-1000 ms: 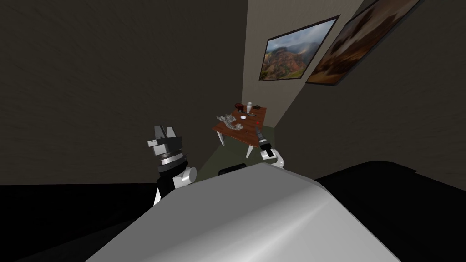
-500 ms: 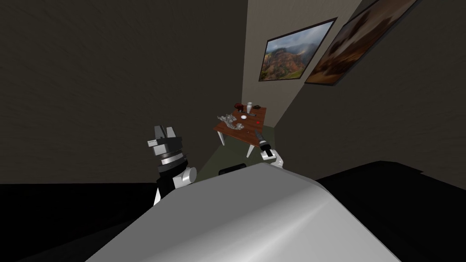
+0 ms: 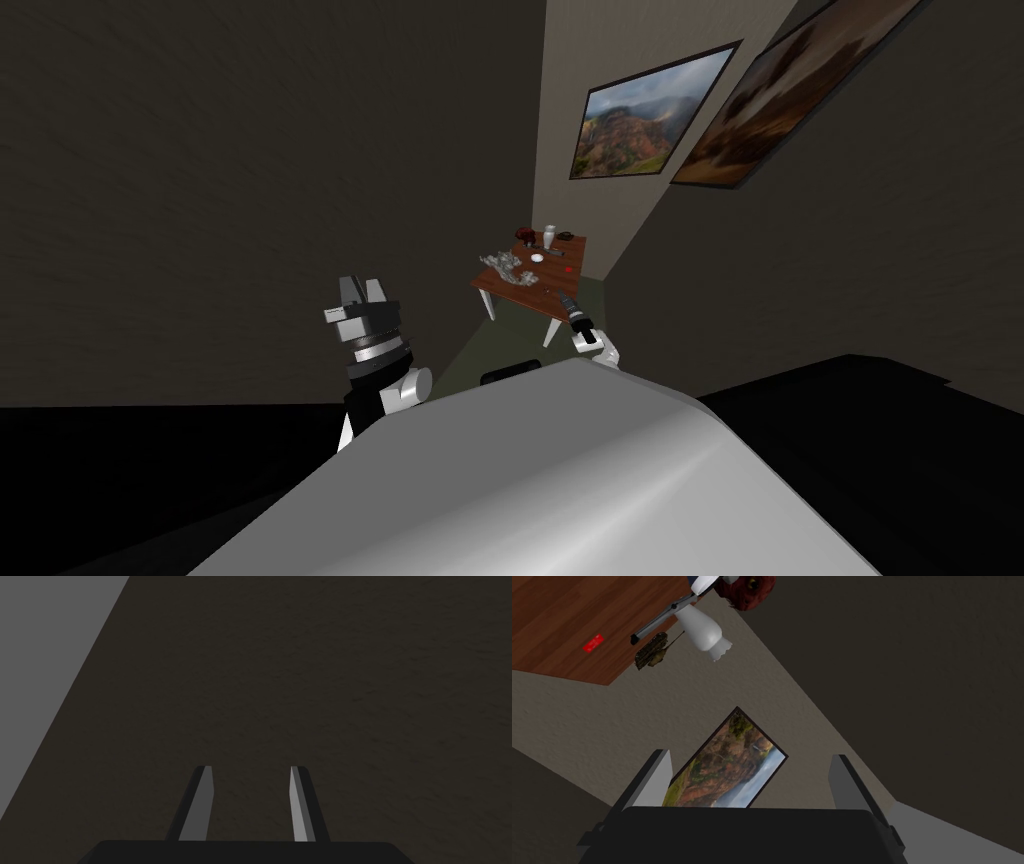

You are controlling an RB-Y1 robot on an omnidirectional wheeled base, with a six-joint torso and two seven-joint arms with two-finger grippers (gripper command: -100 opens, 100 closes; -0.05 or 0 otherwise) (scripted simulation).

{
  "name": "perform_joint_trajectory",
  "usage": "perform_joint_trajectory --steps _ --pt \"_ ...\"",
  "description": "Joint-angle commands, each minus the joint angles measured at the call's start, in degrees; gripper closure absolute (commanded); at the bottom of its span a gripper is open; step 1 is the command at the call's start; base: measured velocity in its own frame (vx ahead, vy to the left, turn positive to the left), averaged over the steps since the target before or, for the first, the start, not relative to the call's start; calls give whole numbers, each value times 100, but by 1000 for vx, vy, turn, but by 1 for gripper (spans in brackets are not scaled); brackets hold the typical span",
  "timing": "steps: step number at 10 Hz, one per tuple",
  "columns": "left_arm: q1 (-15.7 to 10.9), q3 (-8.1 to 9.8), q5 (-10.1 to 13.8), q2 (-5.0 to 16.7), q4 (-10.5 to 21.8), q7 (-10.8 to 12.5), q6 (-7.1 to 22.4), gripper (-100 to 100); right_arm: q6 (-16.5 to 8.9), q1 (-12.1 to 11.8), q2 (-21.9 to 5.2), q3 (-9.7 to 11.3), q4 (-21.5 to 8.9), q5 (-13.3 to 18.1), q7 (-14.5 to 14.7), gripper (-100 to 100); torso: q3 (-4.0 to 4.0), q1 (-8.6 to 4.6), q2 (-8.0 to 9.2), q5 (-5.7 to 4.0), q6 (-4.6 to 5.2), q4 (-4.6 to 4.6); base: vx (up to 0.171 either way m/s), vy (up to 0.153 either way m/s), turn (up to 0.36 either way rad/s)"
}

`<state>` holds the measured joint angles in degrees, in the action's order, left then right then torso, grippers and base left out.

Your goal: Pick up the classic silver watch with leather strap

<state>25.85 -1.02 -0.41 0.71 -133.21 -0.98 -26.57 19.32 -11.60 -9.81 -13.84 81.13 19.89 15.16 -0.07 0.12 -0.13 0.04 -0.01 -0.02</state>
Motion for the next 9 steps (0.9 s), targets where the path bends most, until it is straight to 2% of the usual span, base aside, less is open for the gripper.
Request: perform_joint_trajectory --steps 1,2,3,4,5,6,7,8,9 --pt "0 0 0 0 0 0 0 0 35 12 1 -41 -228 60 104 -100 0 0 0 0 0 0 29 26 5" --pt "0 0 0 0 0 0 0 0 11 105 -7 -104 -449 190 281 -100 0 -2 0 0 1 -1 44 26 9" --pt "0 0 0 0 0 0 0 0 11 105 -7 -104 -514 190 281 -100 -3 -2 -5 0 0 -1 40 28 8" --pt "0 0 0 0 0 0 0 0 -11 198 -16 -166 -730 322 463 -100 -3 -2 -4 0 1 -2 52 37 17" --pt "0 0 0 0 0 0 0 0 -11 198 -16 -166 -797 322 463 -100 -5 1 -8 0 0 -2 47 30 9" --pt "0 0 0 0 0 0 0 0 -31 291 -26 -228 -995 455 648 -100 -5 -1 -7 0 1 -2 52 33 28" --pt "0 0 0 0 0 0 0 0 -31 291 -26 -228 -1075 455 648 -100 -6 1 -10 0 0 -2 56 31 13" --pt "0 0 0 0 0 0 0 0 -48 383 -37 -289 -1281 590 837 -100 -6 0 -10 0 1 -3 70 23 28" --pt "0 0 0 0 0 0 0 0 -48 383 -37 -289 -1348 590 837 -100 -8 -3 -15 0 0 -3 69 19 16"
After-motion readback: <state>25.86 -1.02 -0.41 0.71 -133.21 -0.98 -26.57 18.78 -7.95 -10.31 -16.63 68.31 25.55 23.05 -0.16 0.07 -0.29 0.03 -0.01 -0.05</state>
